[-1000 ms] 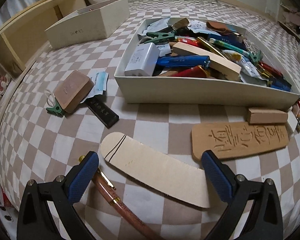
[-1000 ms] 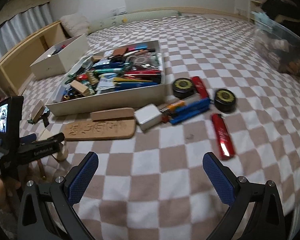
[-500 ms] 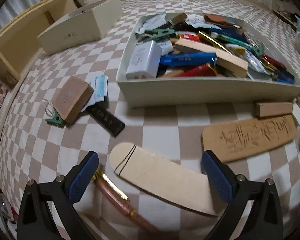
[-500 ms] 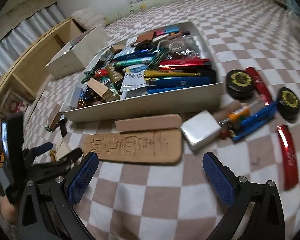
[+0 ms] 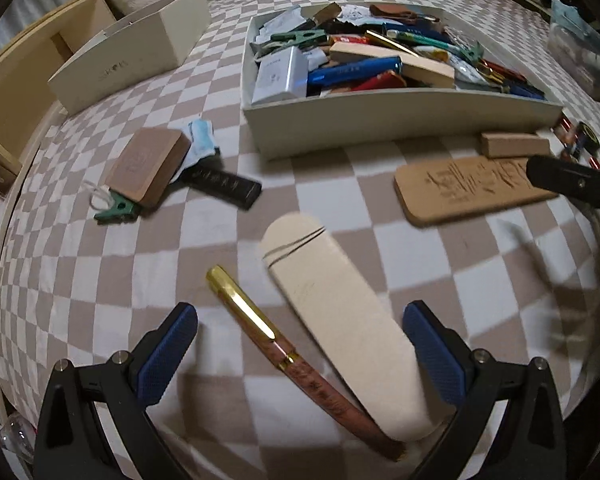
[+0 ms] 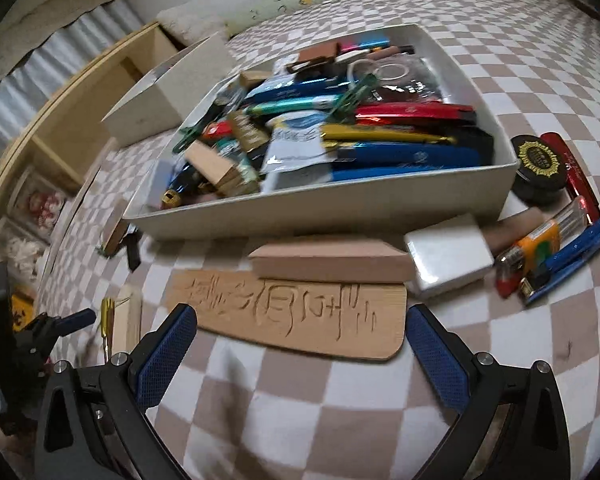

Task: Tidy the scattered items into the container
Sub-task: 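Lower the left tool onto the pale wooden board while the right tool approaches the carved plaque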

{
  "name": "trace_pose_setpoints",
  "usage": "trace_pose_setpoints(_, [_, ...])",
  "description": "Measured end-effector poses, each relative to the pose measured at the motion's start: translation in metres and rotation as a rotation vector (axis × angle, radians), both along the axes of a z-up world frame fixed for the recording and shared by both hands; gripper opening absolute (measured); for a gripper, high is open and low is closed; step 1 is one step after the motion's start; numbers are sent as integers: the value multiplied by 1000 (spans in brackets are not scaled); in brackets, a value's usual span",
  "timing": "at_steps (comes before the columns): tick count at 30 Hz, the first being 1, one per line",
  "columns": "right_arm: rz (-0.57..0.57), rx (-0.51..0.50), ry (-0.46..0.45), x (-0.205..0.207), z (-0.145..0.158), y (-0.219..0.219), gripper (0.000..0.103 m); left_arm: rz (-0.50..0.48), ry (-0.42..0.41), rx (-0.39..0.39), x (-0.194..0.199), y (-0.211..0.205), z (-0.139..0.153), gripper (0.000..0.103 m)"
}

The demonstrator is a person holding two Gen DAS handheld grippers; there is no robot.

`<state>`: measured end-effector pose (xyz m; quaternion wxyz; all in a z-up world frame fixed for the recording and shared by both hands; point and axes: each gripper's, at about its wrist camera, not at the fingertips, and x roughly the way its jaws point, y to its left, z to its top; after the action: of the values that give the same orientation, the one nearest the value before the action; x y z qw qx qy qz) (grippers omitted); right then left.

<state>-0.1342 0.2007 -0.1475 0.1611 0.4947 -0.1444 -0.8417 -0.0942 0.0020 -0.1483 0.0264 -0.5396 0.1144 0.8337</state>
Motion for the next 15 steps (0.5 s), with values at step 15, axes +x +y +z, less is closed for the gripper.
trace_pose_setpoints(15, [182, -51, -27, 43, 7, -50, 103, -52, -16, -8, 18, -23, 0, 103])
